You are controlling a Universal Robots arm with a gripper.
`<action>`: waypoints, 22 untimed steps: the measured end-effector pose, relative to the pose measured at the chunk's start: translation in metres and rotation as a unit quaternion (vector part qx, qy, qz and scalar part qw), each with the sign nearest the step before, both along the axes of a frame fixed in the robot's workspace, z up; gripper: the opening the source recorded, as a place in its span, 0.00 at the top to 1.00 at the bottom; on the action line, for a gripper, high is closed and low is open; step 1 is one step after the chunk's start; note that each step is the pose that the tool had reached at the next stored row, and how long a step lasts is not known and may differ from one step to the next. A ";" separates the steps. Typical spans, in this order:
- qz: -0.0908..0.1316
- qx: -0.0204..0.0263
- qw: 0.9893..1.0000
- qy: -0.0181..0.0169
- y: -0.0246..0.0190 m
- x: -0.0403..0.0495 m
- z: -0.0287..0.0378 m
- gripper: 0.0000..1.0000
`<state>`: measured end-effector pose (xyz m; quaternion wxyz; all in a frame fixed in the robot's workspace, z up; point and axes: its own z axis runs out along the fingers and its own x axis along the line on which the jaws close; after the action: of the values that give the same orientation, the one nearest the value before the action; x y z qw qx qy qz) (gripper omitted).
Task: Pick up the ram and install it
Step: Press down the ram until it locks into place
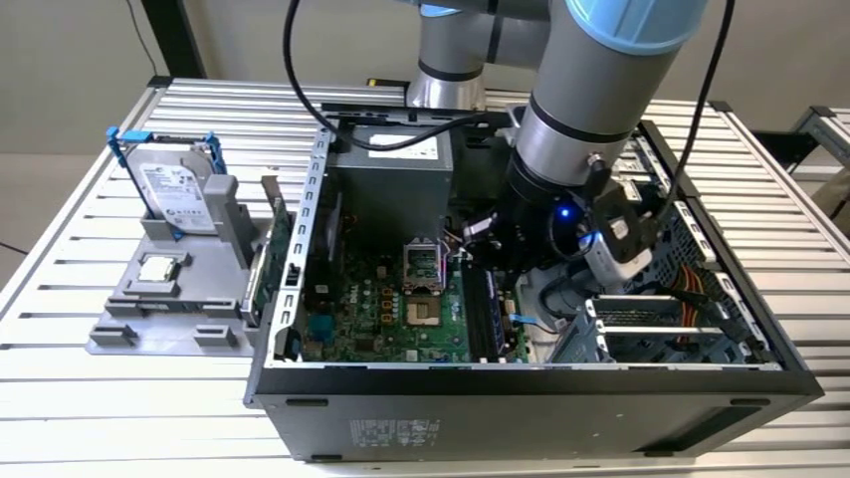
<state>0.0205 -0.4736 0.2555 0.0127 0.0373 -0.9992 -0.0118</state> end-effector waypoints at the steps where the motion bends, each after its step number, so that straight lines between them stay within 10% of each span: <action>1: 0.005 0.000 1.000 0.000 0.0000 0.0000 0.0000 1.00; 10: 0.048 0.000 0.999 0.000 0.0001 0.0000 -0.0001 1.00; 22: 0.105 0.000 0.995 0.000 0.0002 0.0000 -0.0001 1.00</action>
<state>0.0205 -0.4734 0.2554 0.0138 0.1417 -0.9898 -0.0104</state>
